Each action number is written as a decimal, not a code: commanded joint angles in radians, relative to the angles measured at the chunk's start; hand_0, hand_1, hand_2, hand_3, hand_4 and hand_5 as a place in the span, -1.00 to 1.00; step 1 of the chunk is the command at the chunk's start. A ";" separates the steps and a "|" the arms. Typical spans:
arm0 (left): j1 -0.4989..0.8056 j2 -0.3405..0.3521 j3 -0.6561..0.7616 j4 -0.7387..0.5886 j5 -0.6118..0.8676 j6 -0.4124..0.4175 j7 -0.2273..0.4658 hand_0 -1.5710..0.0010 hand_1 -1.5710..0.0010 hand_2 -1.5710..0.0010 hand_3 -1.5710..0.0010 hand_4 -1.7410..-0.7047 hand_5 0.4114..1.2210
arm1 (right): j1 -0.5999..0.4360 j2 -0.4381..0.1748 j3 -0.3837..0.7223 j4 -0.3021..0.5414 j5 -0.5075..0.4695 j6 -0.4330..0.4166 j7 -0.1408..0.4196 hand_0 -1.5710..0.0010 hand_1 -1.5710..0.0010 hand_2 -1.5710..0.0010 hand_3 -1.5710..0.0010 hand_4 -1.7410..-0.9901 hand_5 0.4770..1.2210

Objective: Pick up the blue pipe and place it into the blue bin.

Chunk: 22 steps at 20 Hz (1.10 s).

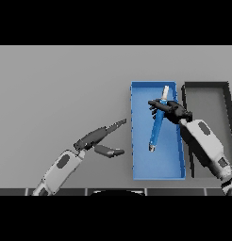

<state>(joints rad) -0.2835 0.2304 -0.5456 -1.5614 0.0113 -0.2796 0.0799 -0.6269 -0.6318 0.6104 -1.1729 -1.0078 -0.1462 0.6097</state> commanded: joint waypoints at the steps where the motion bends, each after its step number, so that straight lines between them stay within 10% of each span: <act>1: 0.004 -0.001 -0.005 -0.003 0.001 -0.002 0.006 1.00 1.00 1.00 1.00 0.65 -0.90 | -0.020 -0.025 0.046 -0.003 -0.010 0.025 0.000 0.32 0.39 0.42 0.53 0.21 0.78; 11: 0.012 -0.012 -0.010 0.014 -0.009 0.005 -0.004 1.00 1.00 1.00 1.00 0.61 -0.89 | -0.068 -0.052 0.195 0.048 0.164 0.079 -0.065 0.93 0.93 0.94 0.95 0.64 -0.30; 22: 0.015 -0.017 -0.007 0.018 0.000 0.001 -0.022 1.00 1.00 1.00 1.00 0.58 -0.86 | -0.058 -0.060 0.190 0.043 0.163 0.089 -0.093 0.99 0.99 0.99 0.99 0.63 -0.46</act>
<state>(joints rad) -0.2683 0.2137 -0.5526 -1.5436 0.0112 -0.2784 0.0574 -0.6848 -0.6913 0.8007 -1.1300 -0.8453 -0.0570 0.5166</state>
